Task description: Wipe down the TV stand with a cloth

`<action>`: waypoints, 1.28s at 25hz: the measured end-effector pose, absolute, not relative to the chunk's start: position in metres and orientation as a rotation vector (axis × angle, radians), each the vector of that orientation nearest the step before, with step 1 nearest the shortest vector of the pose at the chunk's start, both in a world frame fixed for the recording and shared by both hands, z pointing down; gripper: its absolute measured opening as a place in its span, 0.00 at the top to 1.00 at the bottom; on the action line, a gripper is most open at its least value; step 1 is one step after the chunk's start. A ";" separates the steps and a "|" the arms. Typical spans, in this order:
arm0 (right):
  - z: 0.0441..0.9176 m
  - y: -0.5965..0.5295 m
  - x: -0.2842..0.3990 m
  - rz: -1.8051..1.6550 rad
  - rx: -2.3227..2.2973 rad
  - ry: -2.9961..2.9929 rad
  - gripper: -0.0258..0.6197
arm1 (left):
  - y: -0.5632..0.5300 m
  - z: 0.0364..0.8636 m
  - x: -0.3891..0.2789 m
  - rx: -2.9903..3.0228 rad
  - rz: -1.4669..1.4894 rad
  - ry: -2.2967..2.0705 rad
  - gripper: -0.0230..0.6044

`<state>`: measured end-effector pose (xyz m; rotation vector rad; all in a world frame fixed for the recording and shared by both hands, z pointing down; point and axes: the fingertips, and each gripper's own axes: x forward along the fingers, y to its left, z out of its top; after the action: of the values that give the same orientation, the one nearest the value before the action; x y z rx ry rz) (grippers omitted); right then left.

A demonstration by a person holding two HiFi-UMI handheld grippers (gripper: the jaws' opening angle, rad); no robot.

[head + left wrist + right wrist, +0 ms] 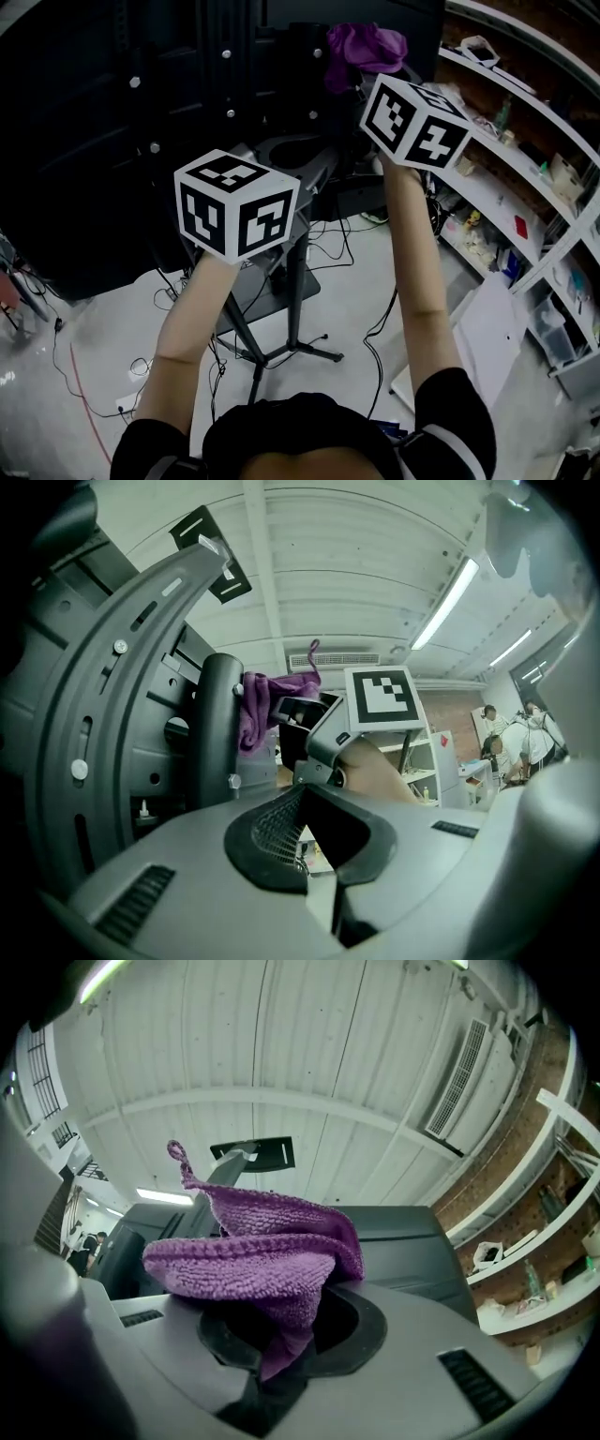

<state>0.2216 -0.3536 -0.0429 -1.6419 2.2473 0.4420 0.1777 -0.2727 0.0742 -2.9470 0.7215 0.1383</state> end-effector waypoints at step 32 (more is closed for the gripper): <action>-0.033 -0.401 0.314 0.458 -1.842 2.120 0.86 | -0.301 0.093 0.203 -3.034 0.104 0.643 0.95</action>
<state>0.3141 -0.4014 -0.0326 -1.8415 2.1196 0.4582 0.2025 -0.3012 0.0927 -3.0337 0.6428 0.1036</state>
